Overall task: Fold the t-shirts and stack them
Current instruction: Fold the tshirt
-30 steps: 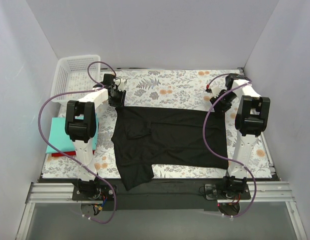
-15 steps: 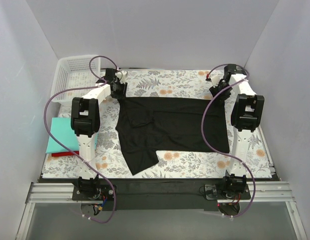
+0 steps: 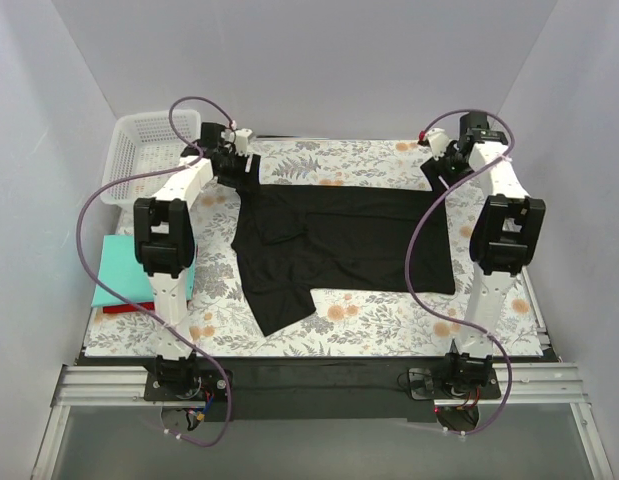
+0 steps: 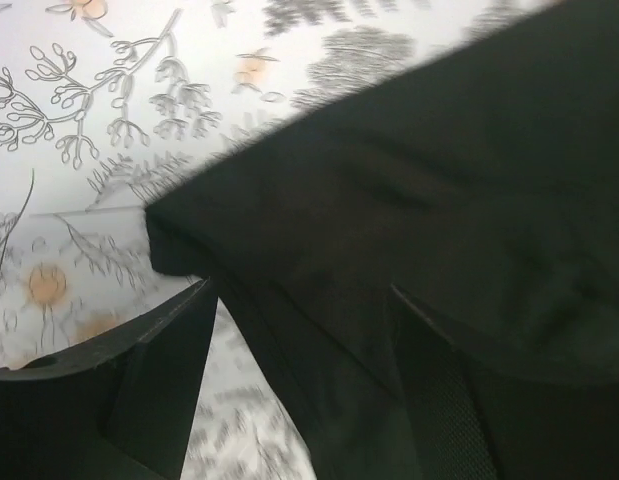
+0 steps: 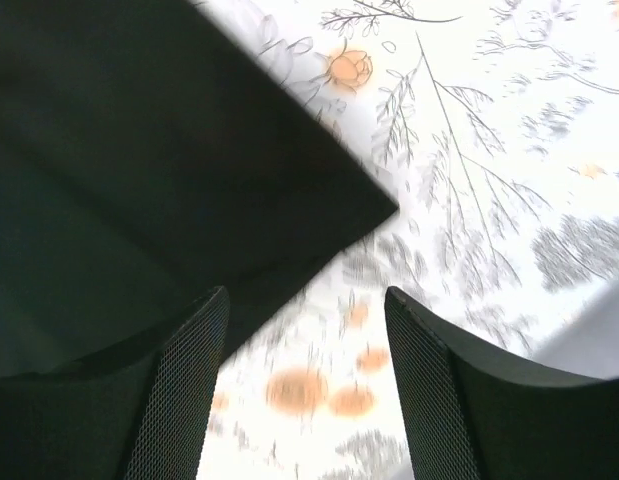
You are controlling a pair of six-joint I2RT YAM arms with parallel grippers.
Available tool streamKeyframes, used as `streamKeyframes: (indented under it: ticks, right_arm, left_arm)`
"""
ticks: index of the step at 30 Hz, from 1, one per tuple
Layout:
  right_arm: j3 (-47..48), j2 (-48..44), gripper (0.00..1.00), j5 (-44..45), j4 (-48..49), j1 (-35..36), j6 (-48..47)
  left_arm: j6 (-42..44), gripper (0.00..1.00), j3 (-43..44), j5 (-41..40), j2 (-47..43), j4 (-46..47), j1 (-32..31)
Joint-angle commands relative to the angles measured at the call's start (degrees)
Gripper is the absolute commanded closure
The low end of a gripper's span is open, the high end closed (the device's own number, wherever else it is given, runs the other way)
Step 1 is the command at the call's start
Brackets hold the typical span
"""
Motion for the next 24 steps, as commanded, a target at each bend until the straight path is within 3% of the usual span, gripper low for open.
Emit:
streamKeyframes:
  ticks: [1, 6, 10, 16, 24]
  right_arm:
    - [-4.48, -15.57, 0.29, -3.11, -0.92, 0.32, -5.39]
    - [-17.66, -22.63, 0.34, -0.22, -3.92, 1.46, -9.79]
    - [-20.50, -22.65, 0.45, 1.54, -3.66, 1.46, -8.49]
    - [-9.90, -11.78, 0.51, 3.99, -3.22, 1.46, -2.69]
    - [5.86, 2.04, 0.50, 6.29, -2.60, 1.03, 6.46]
  left_arm:
    - [6.80, 0.32, -2.52, 10.19, -16.05, -5.26, 0.41]
    - [13.15, 0.32, -17.80, 15.46, -26.33, -6.78, 0.33]
    - [12.55, 0.32, -25.90, 13.90, -30.91, -3.19, 0.15]
    - [9.03, 0.35, -28.72, 11.97, -28.37, -0.28, -0.81]
    - [7.00, 0.36, -30.40, 10.04, -24.95, 2.27, -1.70]
